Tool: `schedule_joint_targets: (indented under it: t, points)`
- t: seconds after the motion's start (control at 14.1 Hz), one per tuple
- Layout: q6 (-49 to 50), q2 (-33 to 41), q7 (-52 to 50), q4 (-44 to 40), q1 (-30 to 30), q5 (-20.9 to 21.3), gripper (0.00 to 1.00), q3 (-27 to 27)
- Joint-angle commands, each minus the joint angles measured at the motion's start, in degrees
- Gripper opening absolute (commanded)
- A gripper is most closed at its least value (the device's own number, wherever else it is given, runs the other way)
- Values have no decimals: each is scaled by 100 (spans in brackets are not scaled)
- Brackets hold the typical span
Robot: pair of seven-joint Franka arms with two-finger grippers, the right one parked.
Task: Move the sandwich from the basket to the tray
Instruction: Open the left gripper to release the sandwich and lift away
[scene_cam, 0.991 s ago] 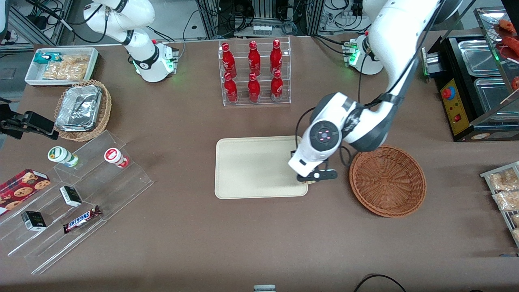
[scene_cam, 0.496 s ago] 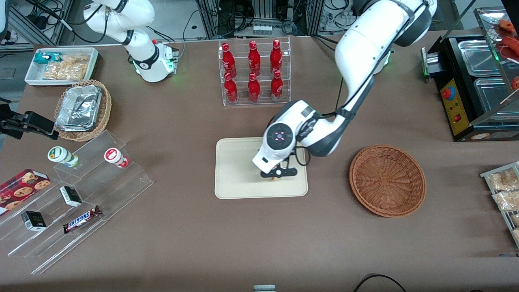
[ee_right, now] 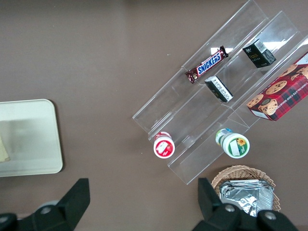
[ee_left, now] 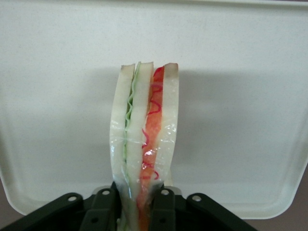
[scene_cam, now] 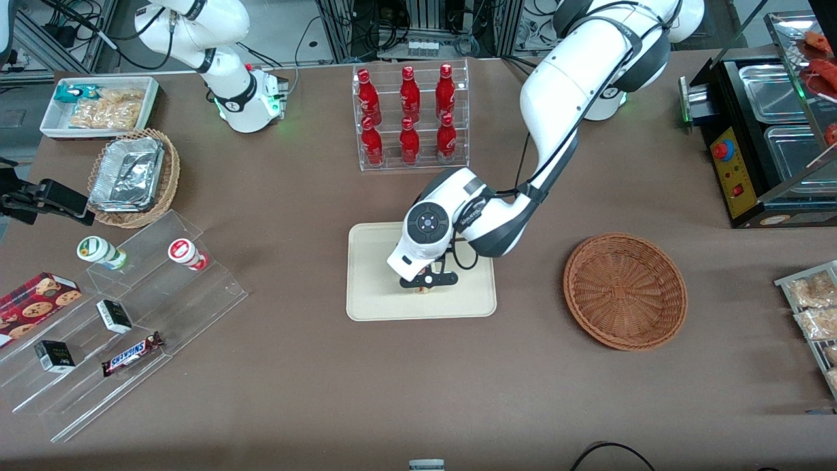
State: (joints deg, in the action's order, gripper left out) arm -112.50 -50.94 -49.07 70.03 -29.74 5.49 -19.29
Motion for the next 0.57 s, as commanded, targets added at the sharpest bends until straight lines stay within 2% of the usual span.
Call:
schedule_joint_targets:
  t: [0.0, 0.07, 0.28, 0.5]
  points:
    - [79, -92, -111, -236, -93, 57, 97, 57]
    - [70, -83, -155, -244, -93, 127, 100, 66]
    - [105, -4, -252, -315, -67, 521, 100, 75]
    - [568, 434, -209, -280, 134, 628, 100, 118]
